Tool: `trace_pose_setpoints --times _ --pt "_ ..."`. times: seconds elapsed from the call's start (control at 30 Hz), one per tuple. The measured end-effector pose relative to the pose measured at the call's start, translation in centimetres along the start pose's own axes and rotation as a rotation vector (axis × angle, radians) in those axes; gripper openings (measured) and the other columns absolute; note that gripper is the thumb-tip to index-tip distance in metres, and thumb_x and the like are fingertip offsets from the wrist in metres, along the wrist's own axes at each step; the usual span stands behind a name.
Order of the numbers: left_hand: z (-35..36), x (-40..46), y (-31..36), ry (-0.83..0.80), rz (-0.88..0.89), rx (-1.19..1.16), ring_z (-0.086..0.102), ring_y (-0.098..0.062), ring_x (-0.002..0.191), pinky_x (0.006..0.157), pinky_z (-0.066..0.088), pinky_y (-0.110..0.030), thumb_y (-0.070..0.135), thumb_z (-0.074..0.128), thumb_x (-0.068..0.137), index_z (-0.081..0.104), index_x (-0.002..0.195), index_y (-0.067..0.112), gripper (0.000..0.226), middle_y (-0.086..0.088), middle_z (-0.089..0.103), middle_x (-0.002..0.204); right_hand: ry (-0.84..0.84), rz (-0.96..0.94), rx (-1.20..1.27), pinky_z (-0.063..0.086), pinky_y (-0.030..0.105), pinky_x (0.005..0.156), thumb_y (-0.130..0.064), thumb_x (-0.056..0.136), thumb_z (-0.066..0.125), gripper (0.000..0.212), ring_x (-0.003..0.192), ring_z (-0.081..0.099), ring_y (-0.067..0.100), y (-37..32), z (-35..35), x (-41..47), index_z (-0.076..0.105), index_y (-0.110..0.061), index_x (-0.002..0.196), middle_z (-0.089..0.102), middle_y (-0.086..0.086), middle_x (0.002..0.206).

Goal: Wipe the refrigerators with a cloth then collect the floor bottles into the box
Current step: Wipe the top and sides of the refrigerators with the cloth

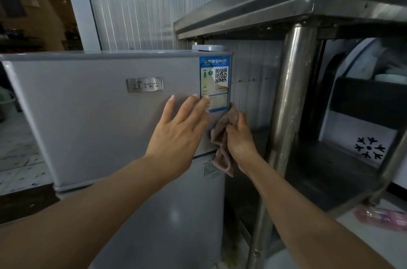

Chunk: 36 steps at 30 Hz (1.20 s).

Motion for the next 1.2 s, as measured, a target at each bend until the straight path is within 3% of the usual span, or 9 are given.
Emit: trace_pose_setpoints --times 0.1,0.33,0.43,0.57,0.67,0.8,0.93,1.1,1.2 --pt "0.9 -1.6 0.8 -0.053 0.037 0.025 0.007 -0.03 0.144 0.112 -0.004 -0.055 0.022 0.057 0.077 0.031 0.143 0.013 0.071 -0.01 0.011 0.157 0.027 0.016 -0.03 0.053 0.024 0.074 -0.006 0.099 0.033 0.042 0.088 0.061 0.008 2.0 0.0 -1.1 0.035 -0.028 0.135 0.061 0.004 0.104" --pt "4.0 -4.2 3.0 -0.182 0.138 0.016 -0.012 -0.031 0.142 0.098 -0.03 -0.053 0.021 0.045 0.086 0.02 0.146 0.01 0.066 -0.012 -0.01 0.156 0.057 -0.036 -0.338 0.043 0.014 0.083 -0.013 0.099 0.037 0.036 0.101 0.051 0.005 2.6 -0.2 -2.2 0.037 -0.024 0.134 0.05 0.004 0.13" --pt "4.3 -4.9 3.3 -0.183 0.156 -0.009 -0.009 -0.032 0.141 0.099 -0.03 -0.053 0.02 0.047 0.084 0.029 0.142 0.01 0.062 -0.012 -0.005 0.155 0.075 -0.058 -0.518 0.042 0.034 0.1 -0.009 0.095 0.042 0.042 0.117 0.049 0.021 2.2 -0.4 -2.4 0.035 -0.013 0.136 0.044 0.01 0.133" --pt "3.8 -5.7 3.3 -0.206 0.183 -0.056 0.013 -0.033 0.14 0.111 -0.007 -0.056 0.02 0.058 0.075 0.05 0.127 0.011 0.053 -0.013 0.021 0.152 0.062 0.024 -0.715 0.048 0.046 0.095 -0.006 0.092 0.048 0.036 0.111 0.053 0.03 2.1 -0.6 -3.3 0.04 -0.009 0.126 0.046 0.017 0.127" --pt "3.1 -5.8 2.8 -0.261 0.21 -0.091 0.032 -0.031 0.135 0.112 0.016 -0.055 0.024 0.067 0.067 0.055 0.122 0.014 0.058 -0.011 0.04 0.144 0.066 0.05 -0.753 0.046 0.035 0.09 -0.007 0.091 0.051 0.035 0.111 0.054 0.033 0.9 -0.9 -3.7 0.044 -0.007 0.125 0.05 0.019 0.125" --pt "1.6 -5.2 1.8 -0.353 0.248 -0.187 0.028 -0.031 0.136 0.113 0.016 -0.05 0.024 0.061 0.075 0.045 0.131 0.013 0.059 -0.012 0.037 0.145 0.14 0.262 -0.657 0.044 0.031 0.079 -0.005 0.084 0.062 0.034 0.106 0.059 0.033 -1.0 -2.8 -4.6 0.054 -0.002 0.117 0.061 0.019 0.116" --pt "-1.8 -4.0 -0.1 -0.4 0.304 -0.219 0.042 -0.029 0.128 0.109 0.031 -0.042 0.029 0.067 0.07 0.052 0.127 0.014 0.06 -0.012 0.048 0.136 0.07 0.3 -0.676 0.033 0.006 0.062 0.004 0.08 0.061 0.027 0.083 0.061 0.029 -4.2 -3.4 -6.5 0.057 0.004 0.107 0.064 0.018 0.097" --pt "-5.0 -2.9 -2.9 -0.546 0.307 -0.329 0.028 -0.031 0.129 0.109 0.019 -0.045 0.015 0.049 0.081 0.032 0.133 0.009 0.055 -0.013 0.037 0.135 -0.07 0.343 -0.689 0.027 0.006 0.066 0.005 0.082 0.056 0.052 0.1 0.059 0.031 -9.0 -3.0 -7.9 0.049 -0.009 0.132 0.062 0.016 0.11" --pt "-7.7 -2.5 -5.6 -0.645 0.274 -0.385 0.029 -0.029 0.127 0.106 0.021 -0.043 0.013 0.05 0.08 0.032 0.134 0.013 0.056 -0.009 0.038 0.134 -0.145 0.371 -0.72 0.031 0.003 0.063 0.003 0.081 0.059 0.055 0.087 0.059 0.024 -13.0 -2.6 -8.1 0.049 -0.013 0.133 0.061 0.015 0.117"
Point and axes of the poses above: each hand's wrist, its own x-axis towards the middle knuckle, its own z-axis out of the palm, y = z × x, the point moved 8 cm from there along x, towards the middle knuckle
